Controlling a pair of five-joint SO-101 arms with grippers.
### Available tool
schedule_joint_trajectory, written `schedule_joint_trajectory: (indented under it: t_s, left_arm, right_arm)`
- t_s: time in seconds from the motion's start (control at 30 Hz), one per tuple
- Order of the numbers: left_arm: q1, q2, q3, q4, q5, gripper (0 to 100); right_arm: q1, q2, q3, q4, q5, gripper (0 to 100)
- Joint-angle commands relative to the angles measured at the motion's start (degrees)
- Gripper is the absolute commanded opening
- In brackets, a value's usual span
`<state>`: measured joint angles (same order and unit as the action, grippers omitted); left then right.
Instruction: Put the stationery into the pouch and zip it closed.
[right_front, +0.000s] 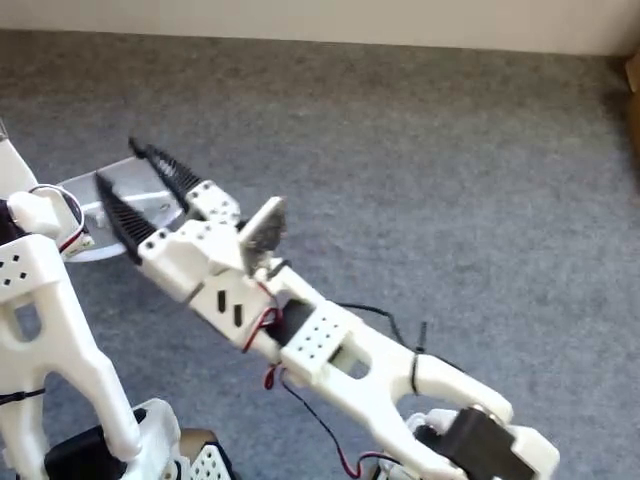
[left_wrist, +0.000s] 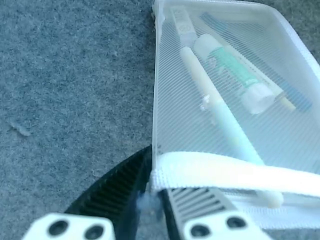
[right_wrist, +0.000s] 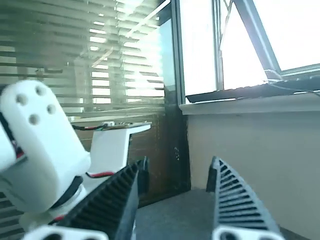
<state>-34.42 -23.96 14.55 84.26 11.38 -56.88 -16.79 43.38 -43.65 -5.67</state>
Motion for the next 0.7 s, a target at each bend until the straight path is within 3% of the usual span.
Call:
schedule_joint_trajectory:
  t_s: [0.0, 0.2, 0.43, 0.67]
  left_arm:
    - [-0.75, 0.04, 0.13, -0.88, 0.79, 1]
    - [-0.75, 0.04, 0.13, -0.97, 0.79, 1]
    - [-0.75, 0.04, 0.13, -0.97, 0.79, 1]
    - [-0.75, 0.04, 0.13, -0.97, 0.79, 1]
  right_arm:
    - [3.12, -7.69, 3.56, 1.27, 0.0, 18.3]
    - [3.3, -18.86, 15.52, 9.8, 0.0, 18.3]
    - [3.3, -32.48, 32.4, 11.3, 0.0, 18.3]
    - [3.38, -28.0, 37.32, 11.3, -0.18, 18.3]
